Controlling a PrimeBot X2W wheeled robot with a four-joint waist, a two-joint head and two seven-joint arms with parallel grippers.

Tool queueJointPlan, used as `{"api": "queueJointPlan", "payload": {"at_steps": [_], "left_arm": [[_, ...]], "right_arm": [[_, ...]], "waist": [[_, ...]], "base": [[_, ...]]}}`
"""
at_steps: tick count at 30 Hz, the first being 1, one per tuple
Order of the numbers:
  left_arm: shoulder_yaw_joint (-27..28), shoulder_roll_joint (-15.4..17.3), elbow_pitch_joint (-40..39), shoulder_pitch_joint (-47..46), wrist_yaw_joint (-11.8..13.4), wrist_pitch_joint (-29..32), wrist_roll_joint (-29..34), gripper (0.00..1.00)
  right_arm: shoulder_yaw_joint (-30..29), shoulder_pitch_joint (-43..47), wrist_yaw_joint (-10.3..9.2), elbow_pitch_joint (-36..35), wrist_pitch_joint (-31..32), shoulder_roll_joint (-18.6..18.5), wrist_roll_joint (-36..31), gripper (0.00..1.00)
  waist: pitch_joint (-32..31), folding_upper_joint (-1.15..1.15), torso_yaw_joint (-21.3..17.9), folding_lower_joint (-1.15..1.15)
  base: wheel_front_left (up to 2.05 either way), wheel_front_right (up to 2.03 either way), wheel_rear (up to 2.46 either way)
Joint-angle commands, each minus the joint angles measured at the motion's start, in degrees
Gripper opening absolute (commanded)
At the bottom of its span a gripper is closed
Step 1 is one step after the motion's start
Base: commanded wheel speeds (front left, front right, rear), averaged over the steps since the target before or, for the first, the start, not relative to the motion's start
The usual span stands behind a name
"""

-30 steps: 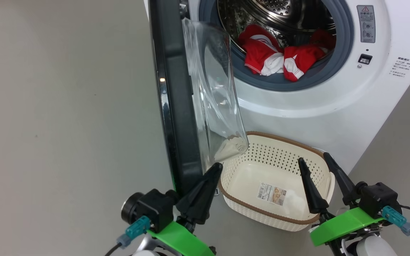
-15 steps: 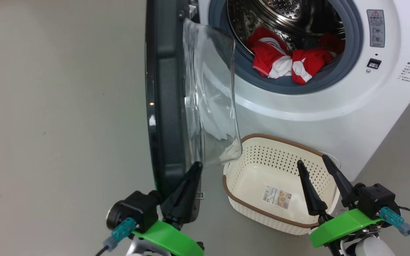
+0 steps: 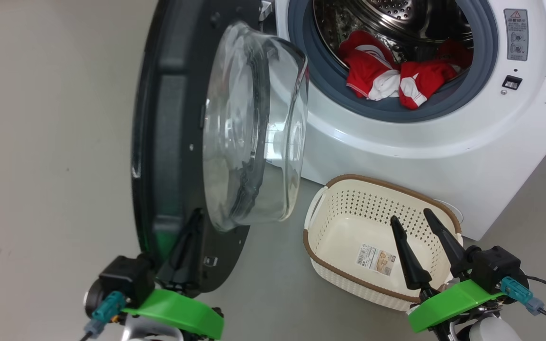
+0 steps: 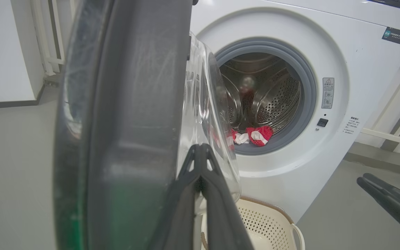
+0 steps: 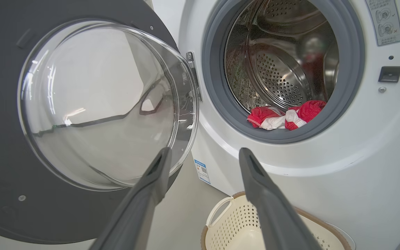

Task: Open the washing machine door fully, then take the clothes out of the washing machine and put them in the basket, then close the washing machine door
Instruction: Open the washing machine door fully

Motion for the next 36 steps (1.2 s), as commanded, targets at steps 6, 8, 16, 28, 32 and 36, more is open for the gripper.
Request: {"api": "queueJointPlan", "payload": {"at_steps": [6, 8, 16, 28, 32, 36], "left_arm": [[5.6, 3.0, -1.2, -0.3, 3.0, -0.3, -0.2, 0.0], [6.5, 3.3, -1.1, -0.3, 3.7, -0.4, -0.4, 0.0], [12.0, 5.0, 0.3, -1.2, 6.9, -0.6, -2.3, 0.0], [16.3, 6.3, 4.1, -3.3, 8.0, -3.0, -4.0, 0.0], [17.5, 6.4, 5.6, -4.0, 8.0, -4.1, -4.6, 0.0], [18.4, 6.6, 7.0, -5.2, 7.9, -4.9, -5.1, 0.0]], "right_arm": [[1.5, -1.5, 0.37, -1.1, -0.4, 0.1, -0.6, 1.0], [1.4, -1.5, 0.37, -1.1, -0.4, 0.1, -0.9, 1.0], [1.2, -1.5, 0.37, -0.7, -0.4, 0.1, -2.8, 1.0], [1.4, -2.3, 0.37, -0.6, -0.4, 0.1, -4.6, 1.0], [1.4, -2.4, 0.37, -0.7, -0.4, 0.1, -5.1, 1.0], [1.2, -2.7, 0.37, -0.6, -0.3, 0.1, -5.7, 1.0]], "waist": [[0.5, 0.0, 0.0, 0.0], [0.7, 0.0, 0.0, 0.0], [1.9, 0.0, -0.6, 0.0], [3.7, 0.0, -1.4, 0.0], [4.2, 0.0, -1.7, 0.0], [4.9, 0.0, -1.9, 0.0]], "base": [[0.0, 0.0, 0.0], [0.0, 0.0, 0.0], [0.0, 0.0, 0.0], [0.0, 0.0, 0.0], [0.0, 0.0, 0.0], [0.0, 0.0, 0.0]]}}
